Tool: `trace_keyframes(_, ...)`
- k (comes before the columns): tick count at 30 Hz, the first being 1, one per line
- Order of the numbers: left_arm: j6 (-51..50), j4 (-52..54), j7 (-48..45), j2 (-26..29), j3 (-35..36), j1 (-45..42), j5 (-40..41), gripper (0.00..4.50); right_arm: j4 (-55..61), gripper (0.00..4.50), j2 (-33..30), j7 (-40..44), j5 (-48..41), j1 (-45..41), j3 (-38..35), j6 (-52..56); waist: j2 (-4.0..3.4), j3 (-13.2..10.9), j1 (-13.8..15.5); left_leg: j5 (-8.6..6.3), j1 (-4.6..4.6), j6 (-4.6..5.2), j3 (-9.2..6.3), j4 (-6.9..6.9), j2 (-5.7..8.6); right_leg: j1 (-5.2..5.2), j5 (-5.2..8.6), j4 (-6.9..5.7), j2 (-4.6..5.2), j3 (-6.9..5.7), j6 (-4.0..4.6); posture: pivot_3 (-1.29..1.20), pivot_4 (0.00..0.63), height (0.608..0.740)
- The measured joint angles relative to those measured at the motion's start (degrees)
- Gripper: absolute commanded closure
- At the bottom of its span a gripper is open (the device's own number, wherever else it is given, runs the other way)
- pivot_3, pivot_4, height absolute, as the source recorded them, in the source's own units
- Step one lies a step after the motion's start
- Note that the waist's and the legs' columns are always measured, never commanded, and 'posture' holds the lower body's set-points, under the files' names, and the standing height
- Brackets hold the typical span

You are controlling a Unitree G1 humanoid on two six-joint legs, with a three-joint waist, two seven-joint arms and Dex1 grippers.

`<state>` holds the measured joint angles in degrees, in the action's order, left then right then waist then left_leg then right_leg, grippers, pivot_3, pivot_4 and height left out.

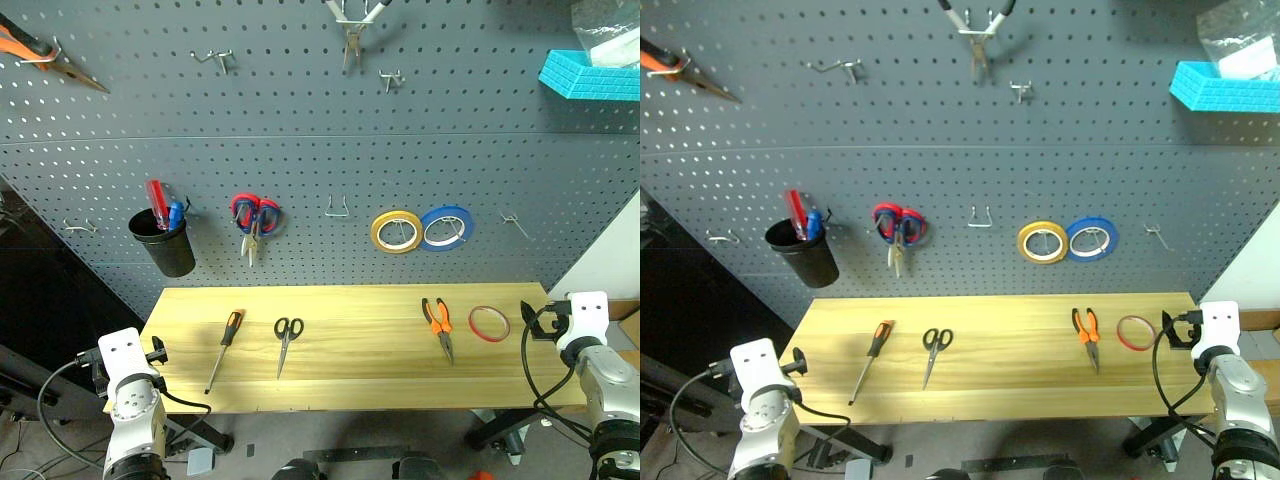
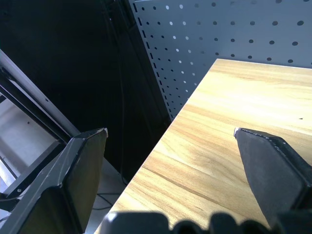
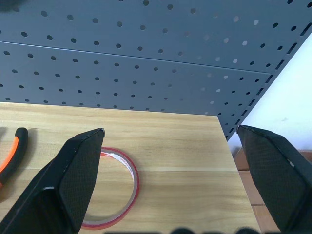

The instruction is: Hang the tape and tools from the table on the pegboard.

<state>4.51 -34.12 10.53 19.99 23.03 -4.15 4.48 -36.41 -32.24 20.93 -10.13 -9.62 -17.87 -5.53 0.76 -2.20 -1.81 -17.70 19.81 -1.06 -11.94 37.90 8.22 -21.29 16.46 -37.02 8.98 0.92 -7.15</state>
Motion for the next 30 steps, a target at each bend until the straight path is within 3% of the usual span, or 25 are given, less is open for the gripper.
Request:
trace_keyframes(14, 2.6, 2.8, -4.4, 1.3, -2.9, 1.8, -1.9, 0.01, 1.3, 0.0, 0.2, 0.1, -0.1, 1.5, -0.1, 0.2, 0.03, 0.0, 0.2, -0.01, 0.03, 0.01, 0.04, -0.01, -0.04, -0.04, -0.01, 0.01, -0.04, 0.04, 0.01, -0.04, 0.041, 0.74)
trace_keyframes(20, -3.8, 17.9, -12.7, 1.8, -6.1, 4.5, 0.0, 0.01, 15.2, 0.0, 0.2, 2.7, 0.6, 9.6, 2.5, 2.8, -0.22, -0.8, 0.2, -0.14, 0.1, 0.24, 0.05, 0.0, -0.08, -0.08, 0.0, 0.01, -0.06, 0.04, 0.01, -0.09, 0.104, 0.74)
trace_keyframes(26, -11.6, 33.9, -22.5, 1.4, -13.3, 4.4, 2.7, 0.01, 32.4, 0.0, 0.1, 3.2, 2.3, 14.4, 7.7, 15.6, -0.76, -3.1, 0.3, -0.15, 0.24, 0.27, 0.18, 0.03, -0.15, -0.06, -0.06, 0.0, -0.11, 0.11, 0.05, -0.11, 0.167, 0.74)
trace_keyframes(30, -16.5, 40.3, -28.7, 0.8, -18.9, 3.6, 5.0, 0.01, 37.9, 0.0, -0.8, 4.1, 2.7, 13.3, 10.1, 23.7, -0.74, -5.4, 0.0, -0.13, 0.46, 0.24, 0.28, 0.03, -0.33, -0.18, -0.13, 0.01, -0.25, 0.1, 0.16, -0.12, 0.213, 0.74)
